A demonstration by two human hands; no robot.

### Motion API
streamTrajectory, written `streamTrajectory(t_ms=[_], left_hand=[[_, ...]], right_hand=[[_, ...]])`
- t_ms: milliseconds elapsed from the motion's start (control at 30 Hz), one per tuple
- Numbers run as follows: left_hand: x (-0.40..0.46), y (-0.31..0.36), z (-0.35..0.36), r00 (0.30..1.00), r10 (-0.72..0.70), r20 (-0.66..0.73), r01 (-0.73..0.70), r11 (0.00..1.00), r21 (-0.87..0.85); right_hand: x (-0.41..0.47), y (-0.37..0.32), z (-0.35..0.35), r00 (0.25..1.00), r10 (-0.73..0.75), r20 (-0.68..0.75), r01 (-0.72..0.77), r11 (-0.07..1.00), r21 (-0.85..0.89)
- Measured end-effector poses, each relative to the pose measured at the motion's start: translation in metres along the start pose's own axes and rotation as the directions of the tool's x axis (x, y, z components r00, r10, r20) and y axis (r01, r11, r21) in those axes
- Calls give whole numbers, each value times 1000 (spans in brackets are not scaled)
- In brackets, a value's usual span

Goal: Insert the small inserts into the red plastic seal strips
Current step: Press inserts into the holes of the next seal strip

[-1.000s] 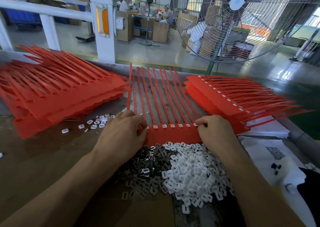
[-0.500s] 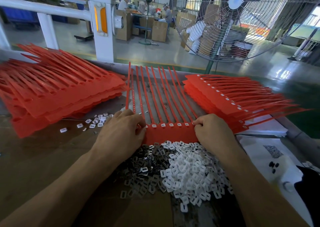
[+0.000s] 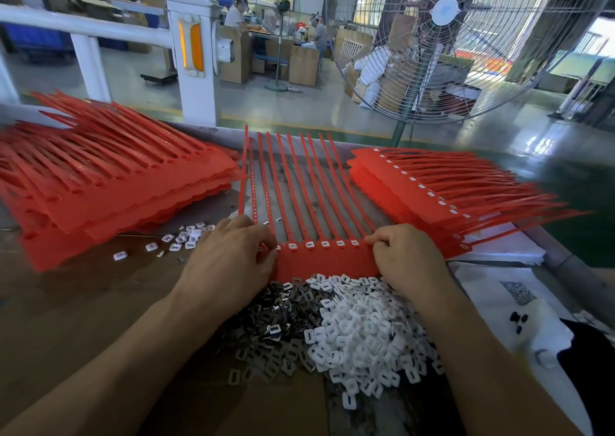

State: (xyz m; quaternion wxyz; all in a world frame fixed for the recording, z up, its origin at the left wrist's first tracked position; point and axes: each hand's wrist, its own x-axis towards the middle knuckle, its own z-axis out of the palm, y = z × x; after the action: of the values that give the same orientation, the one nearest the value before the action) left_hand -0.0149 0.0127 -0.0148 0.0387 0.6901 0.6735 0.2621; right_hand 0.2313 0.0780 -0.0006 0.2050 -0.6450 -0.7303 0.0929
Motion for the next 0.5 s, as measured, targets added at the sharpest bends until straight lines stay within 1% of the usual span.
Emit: streamTrajectory(t_ms=[67, 133, 200, 233, 300, 367, 433, 500], left_hand=[[1, 0, 1, 1000, 1, 3, -1, 1000, 0], [1, 0, 1, 1000, -8, 0, 8, 1000, -14], [1, 0, 1, 1000, -11, -2, 11, 1000, -22], [1, 0, 1, 1000, -10, -2, 10, 1000, -21], [0, 0, 1, 1000, -7, -2, 7, 1000, -20], [0, 0, 1, 1000, -3, -1, 3, 1000, -18], [1, 0, 1, 1000, -2, 1, 2, 1000, -20], [1, 0, 1, 1000, -2, 0, 2, 1000, -24]], right_hand=[[0, 5, 1, 1000, 18, -19, -17, 997, 78], [2, 8, 1, 998, 30, -58, -24, 994, 108], [4, 9, 0, 996, -2, -90, 14, 991, 133], [3, 9, 0, 996, -40, -83, 53, 985, 162], [1, 8, -3, 988, -154, -1, 149, 954, 258], [-1, 7, -5, 954, -270, 127, 214, 916, 340], [-3, 5, -6, 911, -350, 219, 254, 893, 372], [-3, 4, -6, 876, -390, 284, 274, 886, 374]])
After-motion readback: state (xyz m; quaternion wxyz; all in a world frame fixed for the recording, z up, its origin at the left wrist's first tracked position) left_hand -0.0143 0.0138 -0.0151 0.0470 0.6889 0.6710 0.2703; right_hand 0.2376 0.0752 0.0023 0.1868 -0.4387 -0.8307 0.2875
